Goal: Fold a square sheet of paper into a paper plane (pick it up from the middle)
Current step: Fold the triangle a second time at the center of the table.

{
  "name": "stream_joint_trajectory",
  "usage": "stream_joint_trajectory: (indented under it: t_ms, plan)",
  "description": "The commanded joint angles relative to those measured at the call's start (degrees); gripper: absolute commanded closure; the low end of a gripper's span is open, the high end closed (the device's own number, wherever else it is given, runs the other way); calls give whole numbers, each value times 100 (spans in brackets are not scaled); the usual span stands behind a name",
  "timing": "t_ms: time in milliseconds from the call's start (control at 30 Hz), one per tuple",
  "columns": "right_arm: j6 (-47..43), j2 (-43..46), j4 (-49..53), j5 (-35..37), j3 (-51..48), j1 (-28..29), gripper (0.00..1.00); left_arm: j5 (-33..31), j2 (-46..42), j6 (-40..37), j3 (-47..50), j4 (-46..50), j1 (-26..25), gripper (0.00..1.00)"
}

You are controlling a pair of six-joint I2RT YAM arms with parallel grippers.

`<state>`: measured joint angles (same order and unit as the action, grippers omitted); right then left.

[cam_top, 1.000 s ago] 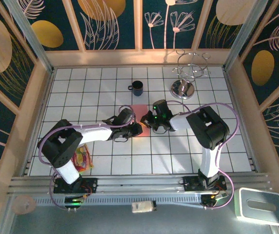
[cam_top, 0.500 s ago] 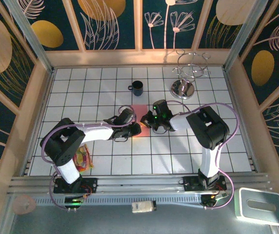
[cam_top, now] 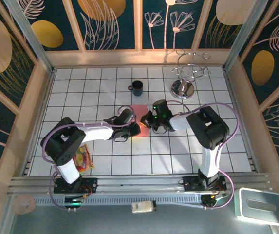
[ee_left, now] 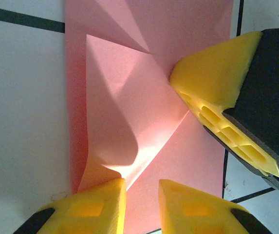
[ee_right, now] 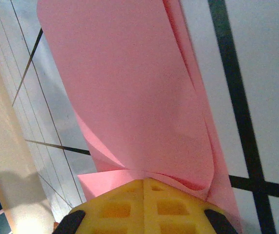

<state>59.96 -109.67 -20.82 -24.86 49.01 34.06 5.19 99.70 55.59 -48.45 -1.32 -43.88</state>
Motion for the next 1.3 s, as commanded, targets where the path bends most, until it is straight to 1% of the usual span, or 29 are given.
stream_joint_trajectory:
  t_ms: [0, 167, 333, 667, 1033, 1267]
  plan:
    - [-19, -362, 1036, 465, -230, -49, 100, 96, -6, -66, -128, 114, 36, 75]
    - [-18, -354, 1027, 465, -235, -43, 100, 171, -68, -148, -293, 52, 37, 75]
    - [-20, -369, 1018, 467, -243, -49, 100, 224, 164, -234, -438, 128, 37, 76]
    - [-14, -380, 1022, 456, -250, -44, 100, 319, 266, -259, -317, 244, 45, 78]
    - [-28, -403, 1071, 482, -246, -51, 100, 137, 318, -348, -262, 534, 94, 80]
    - [-39, -410, 1106, 494, -236, -52, 100, 192, 322, -313, -152, 576, 105, 80]
